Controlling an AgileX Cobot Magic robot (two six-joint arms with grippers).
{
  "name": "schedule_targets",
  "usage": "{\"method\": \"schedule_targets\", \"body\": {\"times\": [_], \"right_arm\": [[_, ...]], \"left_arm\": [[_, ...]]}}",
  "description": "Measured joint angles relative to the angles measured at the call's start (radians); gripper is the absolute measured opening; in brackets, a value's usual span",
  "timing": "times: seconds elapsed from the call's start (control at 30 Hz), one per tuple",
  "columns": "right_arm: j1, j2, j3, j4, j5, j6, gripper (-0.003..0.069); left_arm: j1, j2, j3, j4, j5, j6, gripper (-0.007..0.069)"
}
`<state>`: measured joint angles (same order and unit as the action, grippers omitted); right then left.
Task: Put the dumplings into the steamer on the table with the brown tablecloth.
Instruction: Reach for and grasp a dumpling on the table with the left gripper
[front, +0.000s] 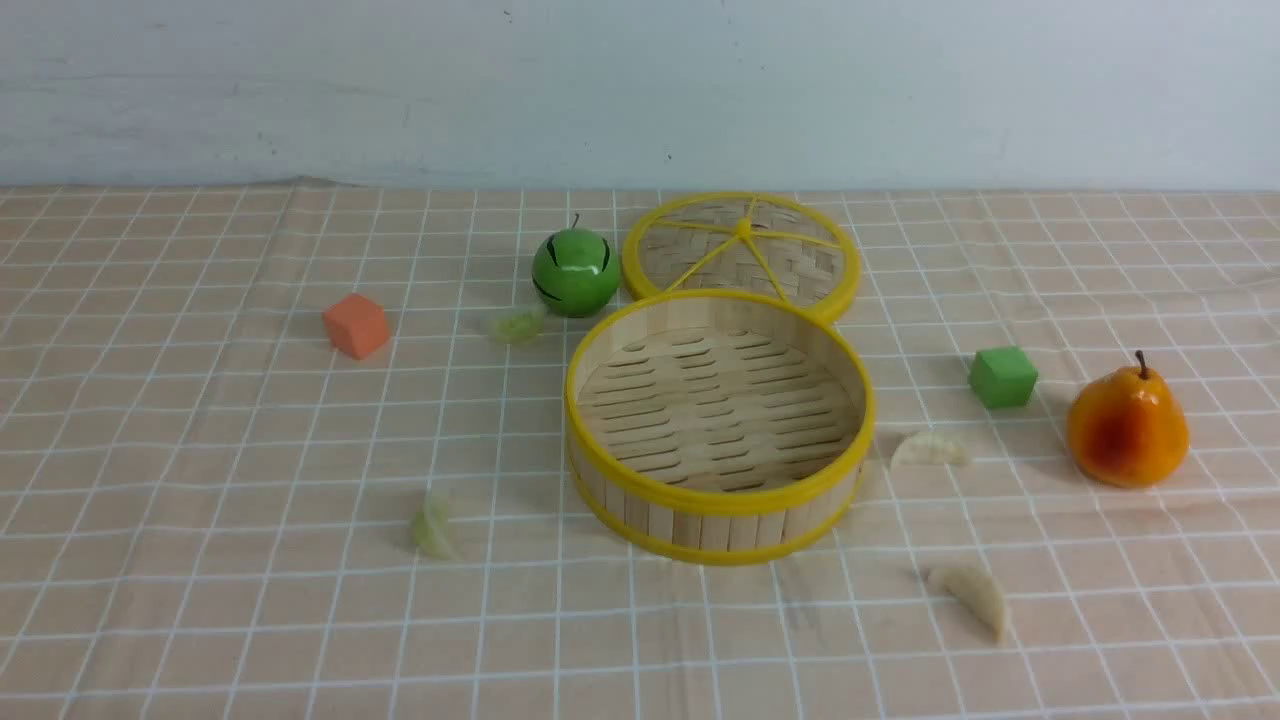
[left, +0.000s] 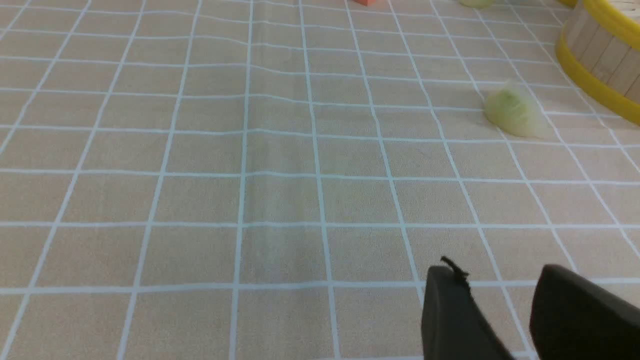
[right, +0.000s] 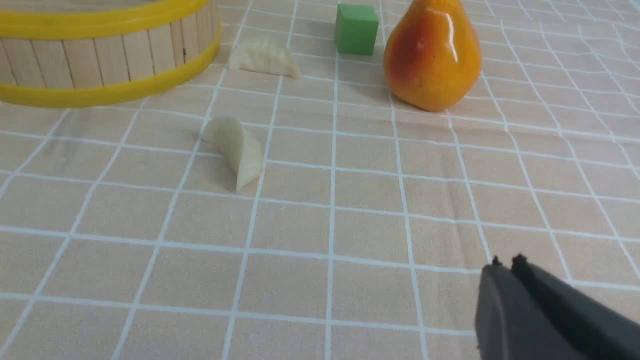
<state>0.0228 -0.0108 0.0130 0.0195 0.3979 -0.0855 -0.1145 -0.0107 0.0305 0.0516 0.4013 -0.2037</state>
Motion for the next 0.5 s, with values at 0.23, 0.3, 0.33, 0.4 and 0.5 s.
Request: {"method": "schedule_targets", "body": {"times": [0.23, 0.3, 0.33, 0.4, 0.5], "right_arm": [[0.0, 0.0, 0.0, 0.0, 0.0, 0.0, 0.0019], [0.0, 0.0, 0.0, 0.0, 0.0, 0.0, 0.0022], [0.0, 0.0, 0.0, 0.0, 0.0, 0.0, 0.0024], [0.0, 0.0, 0.0, 0.0, 0.0, 0.0, 0.0025], [0.0, 0.0, 0.0, 0.0, 0.0, 0.0, 0.0029]], "left_arm": [[0.0, 0.0, 0.0, 0.0, 0.0, 0.0, 0.0237], [0.0, 0.0, 0.0, 0.0, 0.0, 0.0, 0.0237], [0.0, 0.0, 0.0, 0.0, 0.0, 0.0, 0.0237], [0.0, 0.0, 0.0, 0.0, 0.0, 0.0, 0.0237], [0.0, 0.0, 0.0, 0.0, 0.0, 0.0, 0.0237]]}}
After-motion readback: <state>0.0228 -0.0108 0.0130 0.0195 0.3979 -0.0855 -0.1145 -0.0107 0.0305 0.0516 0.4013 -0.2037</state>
